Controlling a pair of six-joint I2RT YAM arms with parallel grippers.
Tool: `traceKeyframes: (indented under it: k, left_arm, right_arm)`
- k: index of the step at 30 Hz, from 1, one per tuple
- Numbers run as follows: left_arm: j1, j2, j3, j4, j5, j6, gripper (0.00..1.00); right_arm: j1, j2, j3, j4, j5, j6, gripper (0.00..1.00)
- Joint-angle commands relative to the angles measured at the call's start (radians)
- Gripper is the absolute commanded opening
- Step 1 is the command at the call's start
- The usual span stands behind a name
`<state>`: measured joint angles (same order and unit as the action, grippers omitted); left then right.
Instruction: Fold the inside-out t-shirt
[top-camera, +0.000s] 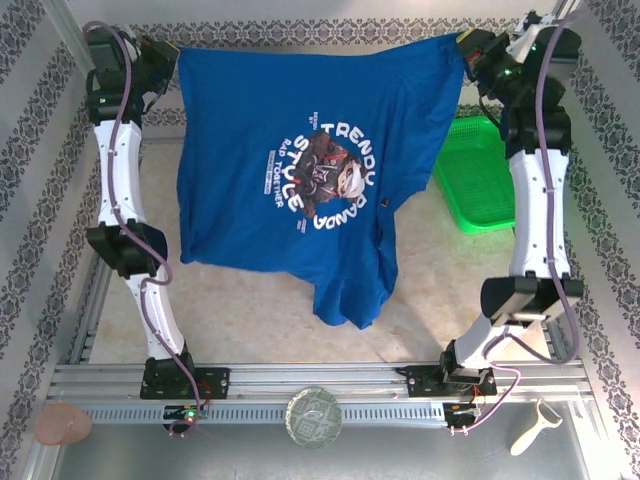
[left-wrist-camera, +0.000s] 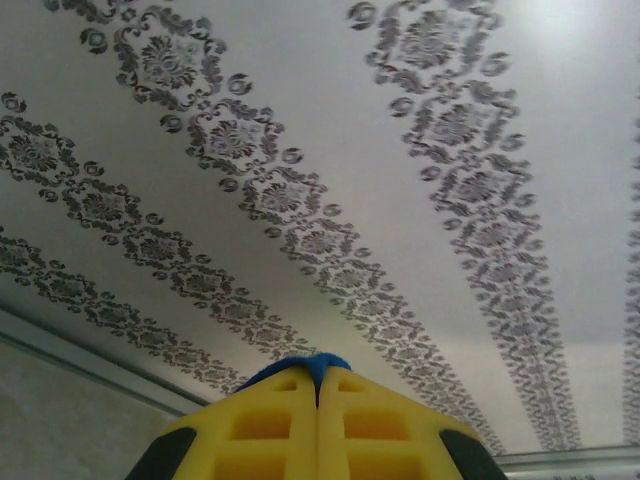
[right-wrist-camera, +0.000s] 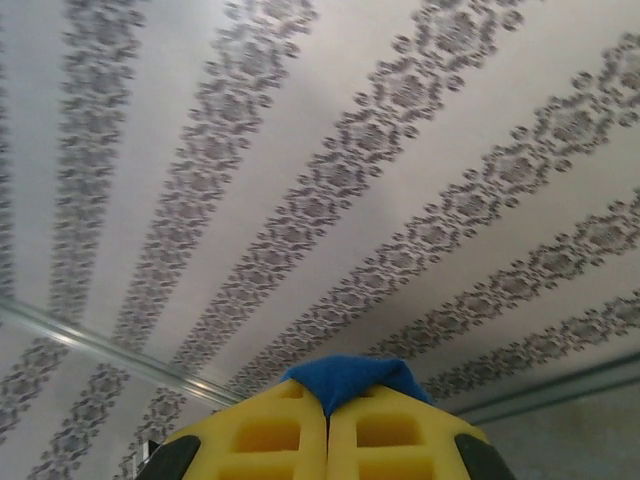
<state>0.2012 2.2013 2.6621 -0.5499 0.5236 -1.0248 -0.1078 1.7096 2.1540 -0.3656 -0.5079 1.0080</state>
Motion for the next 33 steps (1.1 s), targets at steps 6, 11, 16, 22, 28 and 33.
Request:
traceKeyframes:
  k: [6, 11, 16, 22, 28, 33]
  left_arm:
    - [0.013, -0.162, 0.135, 0.044, -0.006, -0.039, 0.00]
    - [0.012, -0.217, 0.090, 0.008, 0.019, -0.010, 0.00]
    - [0.012, -0.309, 0.024, 0.005, 0.034, 0.011, 0.00]
    - [0.019, -0.399, -0.008, 0.039, -0.005, 0.001, 0.00]
    - [0.026, -0.405, -0.002, 0.035, -0.004, -0.011, 0.00]
    - [0.026, -0.395, -0.012, 0.009, 0.006, 0.004, 0.00]
  right_arm:
    - [-0.006, -0.040, 0.355, -0.088, 0.060, -0.068, 0.00]
    - [0.000, -0.165, 0.186, -0.051, 0.069, -0.090, 0.00]
    - [-0.001, -0.316, 0.028, -0.016, 0.105, -0.126, 0.00]
    - [-0.007, -0.361, 0.099, -0.041, 0.146, -0.157, 0.00]
    - [-0.010, -0.326, 0.190, -0.073, 0.144, -0.159, 0.00]
    - [-0.009, -0.328, 0.143, -0.061, 0.144, -0.158, 0.00]
